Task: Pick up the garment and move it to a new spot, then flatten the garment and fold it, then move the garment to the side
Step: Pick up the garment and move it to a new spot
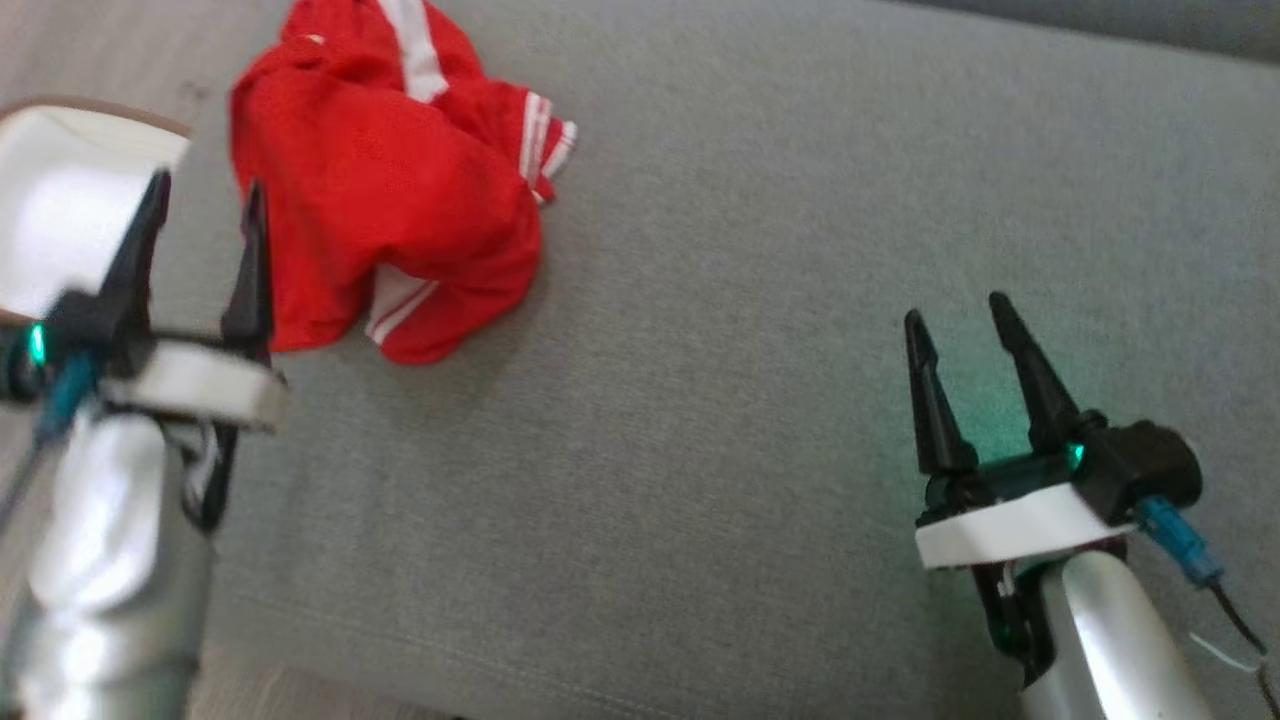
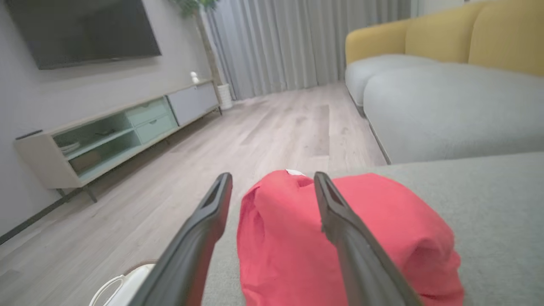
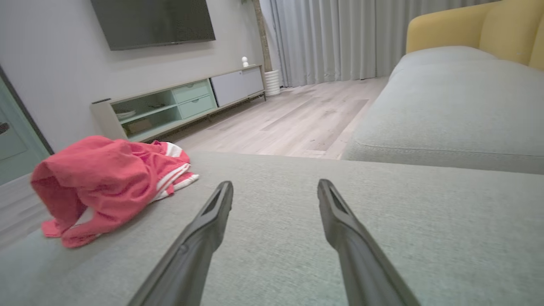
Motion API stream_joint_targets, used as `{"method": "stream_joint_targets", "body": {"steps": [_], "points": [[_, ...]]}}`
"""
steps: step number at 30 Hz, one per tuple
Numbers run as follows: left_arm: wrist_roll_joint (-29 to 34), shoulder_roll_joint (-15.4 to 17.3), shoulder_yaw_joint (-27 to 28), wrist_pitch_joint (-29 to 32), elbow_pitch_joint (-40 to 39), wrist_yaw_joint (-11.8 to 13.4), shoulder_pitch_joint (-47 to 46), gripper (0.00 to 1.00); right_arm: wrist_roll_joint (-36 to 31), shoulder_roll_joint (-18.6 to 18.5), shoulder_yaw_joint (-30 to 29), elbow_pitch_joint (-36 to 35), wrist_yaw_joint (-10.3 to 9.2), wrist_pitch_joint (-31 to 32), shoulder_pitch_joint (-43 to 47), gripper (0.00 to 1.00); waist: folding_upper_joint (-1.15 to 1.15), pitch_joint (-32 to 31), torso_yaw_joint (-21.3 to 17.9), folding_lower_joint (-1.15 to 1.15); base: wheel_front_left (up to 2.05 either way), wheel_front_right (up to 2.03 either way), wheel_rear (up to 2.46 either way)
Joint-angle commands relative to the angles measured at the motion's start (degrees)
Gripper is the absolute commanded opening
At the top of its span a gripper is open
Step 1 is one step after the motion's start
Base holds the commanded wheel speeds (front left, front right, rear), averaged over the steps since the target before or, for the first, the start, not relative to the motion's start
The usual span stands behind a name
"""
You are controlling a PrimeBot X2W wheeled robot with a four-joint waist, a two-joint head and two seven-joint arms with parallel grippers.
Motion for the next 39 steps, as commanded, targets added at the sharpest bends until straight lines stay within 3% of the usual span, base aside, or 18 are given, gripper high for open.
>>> {"method": "stream_joint_targets", "body": {"steps": [1,9,13,18,19,20,28,33,39], "points": [[-0.85,2.94,1.29,0.61,-0.60,0.15,-3.42,1.00,-0.40,-0.19,1.24,-2.06,0.44,-0.62,-1.66,1.00,0.00,2.95,-2.42,-0.02,0.00,0.00,0.00],[-12.99,9.73,-11.46,13.37,15.48,0.12,-18.76,1.00,-0.85,-0.19,0.26,-2.93,0.44,-0.62,-4.10,1.00,0.00,7.08,-6.14,-0.02,0.00,0.00,0.00],[-17.83,11.32,-15.80,18.93,20.81,0.12,-22.20,1.00,-0.87,-0.19,0.39,-3.21,0.44,-0.62,-4.64,1.00,0.00,8.05,-7.52,-0.02,0.00,0.00,0.00],[-22.52,11.66,-19.77,21.02,24.45,0.12,-23.93,1.00,-0.94,-0.19,0.70,-3.47,0.44,-0.62,-4.98,1.00,0.00,8.85,-8.54,-0.02,0.00,0.00,0.00],[-23.56,11.63,-20.47,21.03,24.70,0.12,-24.05,0.24,-0.94,-0.19,0.75,-3.48,0.44,-0.62,-5.03,1.00,0.00,8.90,-8.66,-0.02,0.00,0.00,0.00],[-24.62,11.75,-20.74,20.55,24.98,0.12,-24.26,0.00,-0.91,-0.19,0.75,-3.52,0.44,-0.62,-5.07,1.00,0.00,8.93,-8.78,-0.02,0.00,0.00,0.00],[-27.15,13.68,-23.54,11.31,26.46,0.11,-26.19,0.00,0.29,-0.19,1.17,-2.75,0.44,-0.62,-4.77,1.00,0.00,6.69,-9.28,-0.02,0.00,0.00,0.00],[-26.32,15.38,-23.72,1.43,26.61,0.13,-28.32,0.00,3.11,-0.19,2.18,-2.02,0.44,-0.62,-4.18,1.00,0.00,1.15,-11.05,-0.02,0.00,0.00,0.00],[-24.45,15.99,-24.09,-1.74,23.65,1.14,-29.61,0.00,5.09,-0.19,2.85,-1.28,0.44,-0.62,-2.17,1.00,0.00,-4.06,-12.86,-0.02,0.00,0.00,0.00]]}}
